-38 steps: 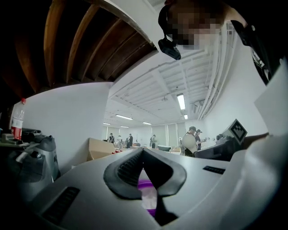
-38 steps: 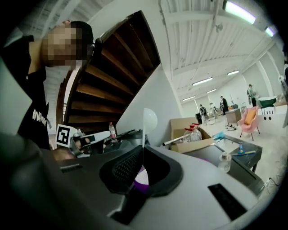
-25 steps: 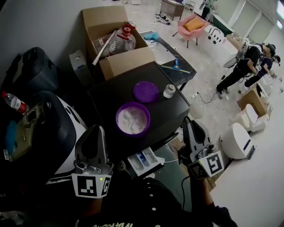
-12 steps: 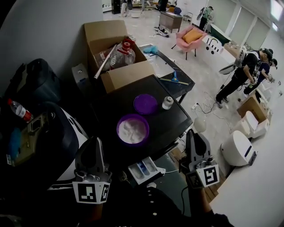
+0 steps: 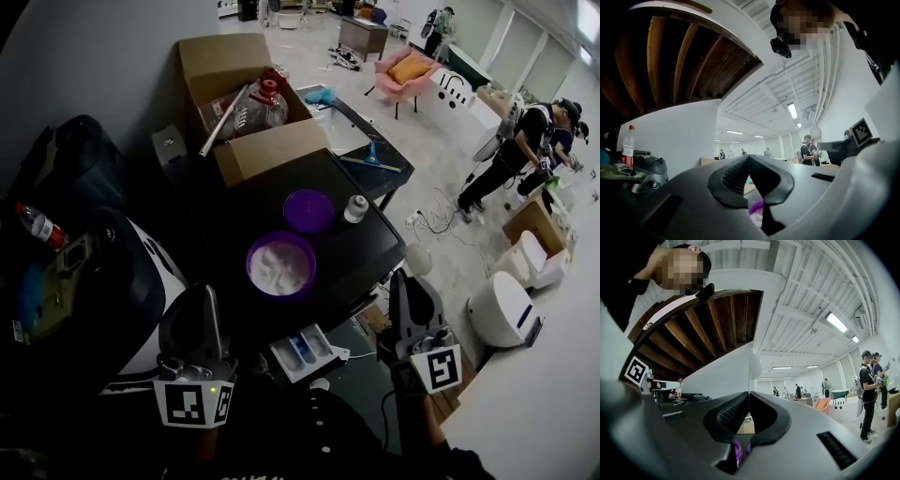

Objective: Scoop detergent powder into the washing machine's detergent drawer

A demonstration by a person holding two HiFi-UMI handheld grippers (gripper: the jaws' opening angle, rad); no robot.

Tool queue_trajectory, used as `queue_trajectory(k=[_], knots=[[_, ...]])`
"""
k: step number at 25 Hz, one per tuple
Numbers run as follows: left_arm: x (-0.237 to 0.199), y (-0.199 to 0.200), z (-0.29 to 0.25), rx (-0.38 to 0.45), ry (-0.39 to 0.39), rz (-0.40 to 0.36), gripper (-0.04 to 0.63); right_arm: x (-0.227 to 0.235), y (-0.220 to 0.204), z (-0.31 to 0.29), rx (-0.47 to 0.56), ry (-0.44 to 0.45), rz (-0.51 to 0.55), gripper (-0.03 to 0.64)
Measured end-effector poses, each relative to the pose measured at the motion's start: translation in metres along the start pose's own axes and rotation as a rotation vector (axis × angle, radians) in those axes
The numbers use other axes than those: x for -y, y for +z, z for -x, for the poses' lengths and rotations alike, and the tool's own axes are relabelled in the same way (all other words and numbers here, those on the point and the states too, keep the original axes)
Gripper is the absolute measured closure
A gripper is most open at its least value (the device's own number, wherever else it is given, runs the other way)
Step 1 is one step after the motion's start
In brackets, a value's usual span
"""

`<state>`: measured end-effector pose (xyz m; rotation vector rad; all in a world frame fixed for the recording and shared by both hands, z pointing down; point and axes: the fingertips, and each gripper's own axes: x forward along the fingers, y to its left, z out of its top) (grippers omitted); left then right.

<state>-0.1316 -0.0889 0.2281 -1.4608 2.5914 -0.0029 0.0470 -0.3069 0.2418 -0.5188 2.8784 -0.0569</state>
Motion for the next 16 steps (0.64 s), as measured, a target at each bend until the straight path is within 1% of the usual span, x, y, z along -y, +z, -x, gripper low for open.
queue_trajectory(k=[10, 16], knots=[[-0.0024, -0.0029, -0.0004, -0.009, 0.009, -0.006, 0.581, -0.0019, -0.0042, -0.0038, -0.014, 0.008, 0.007, 0.584], [-0.0026, -0.0056, -0.0006, -0.014, 0.006, 0.004, 0.581, -0.0033, -0.0057, -0.0056, -0.017, 0.009, 0.013, 0.583]])
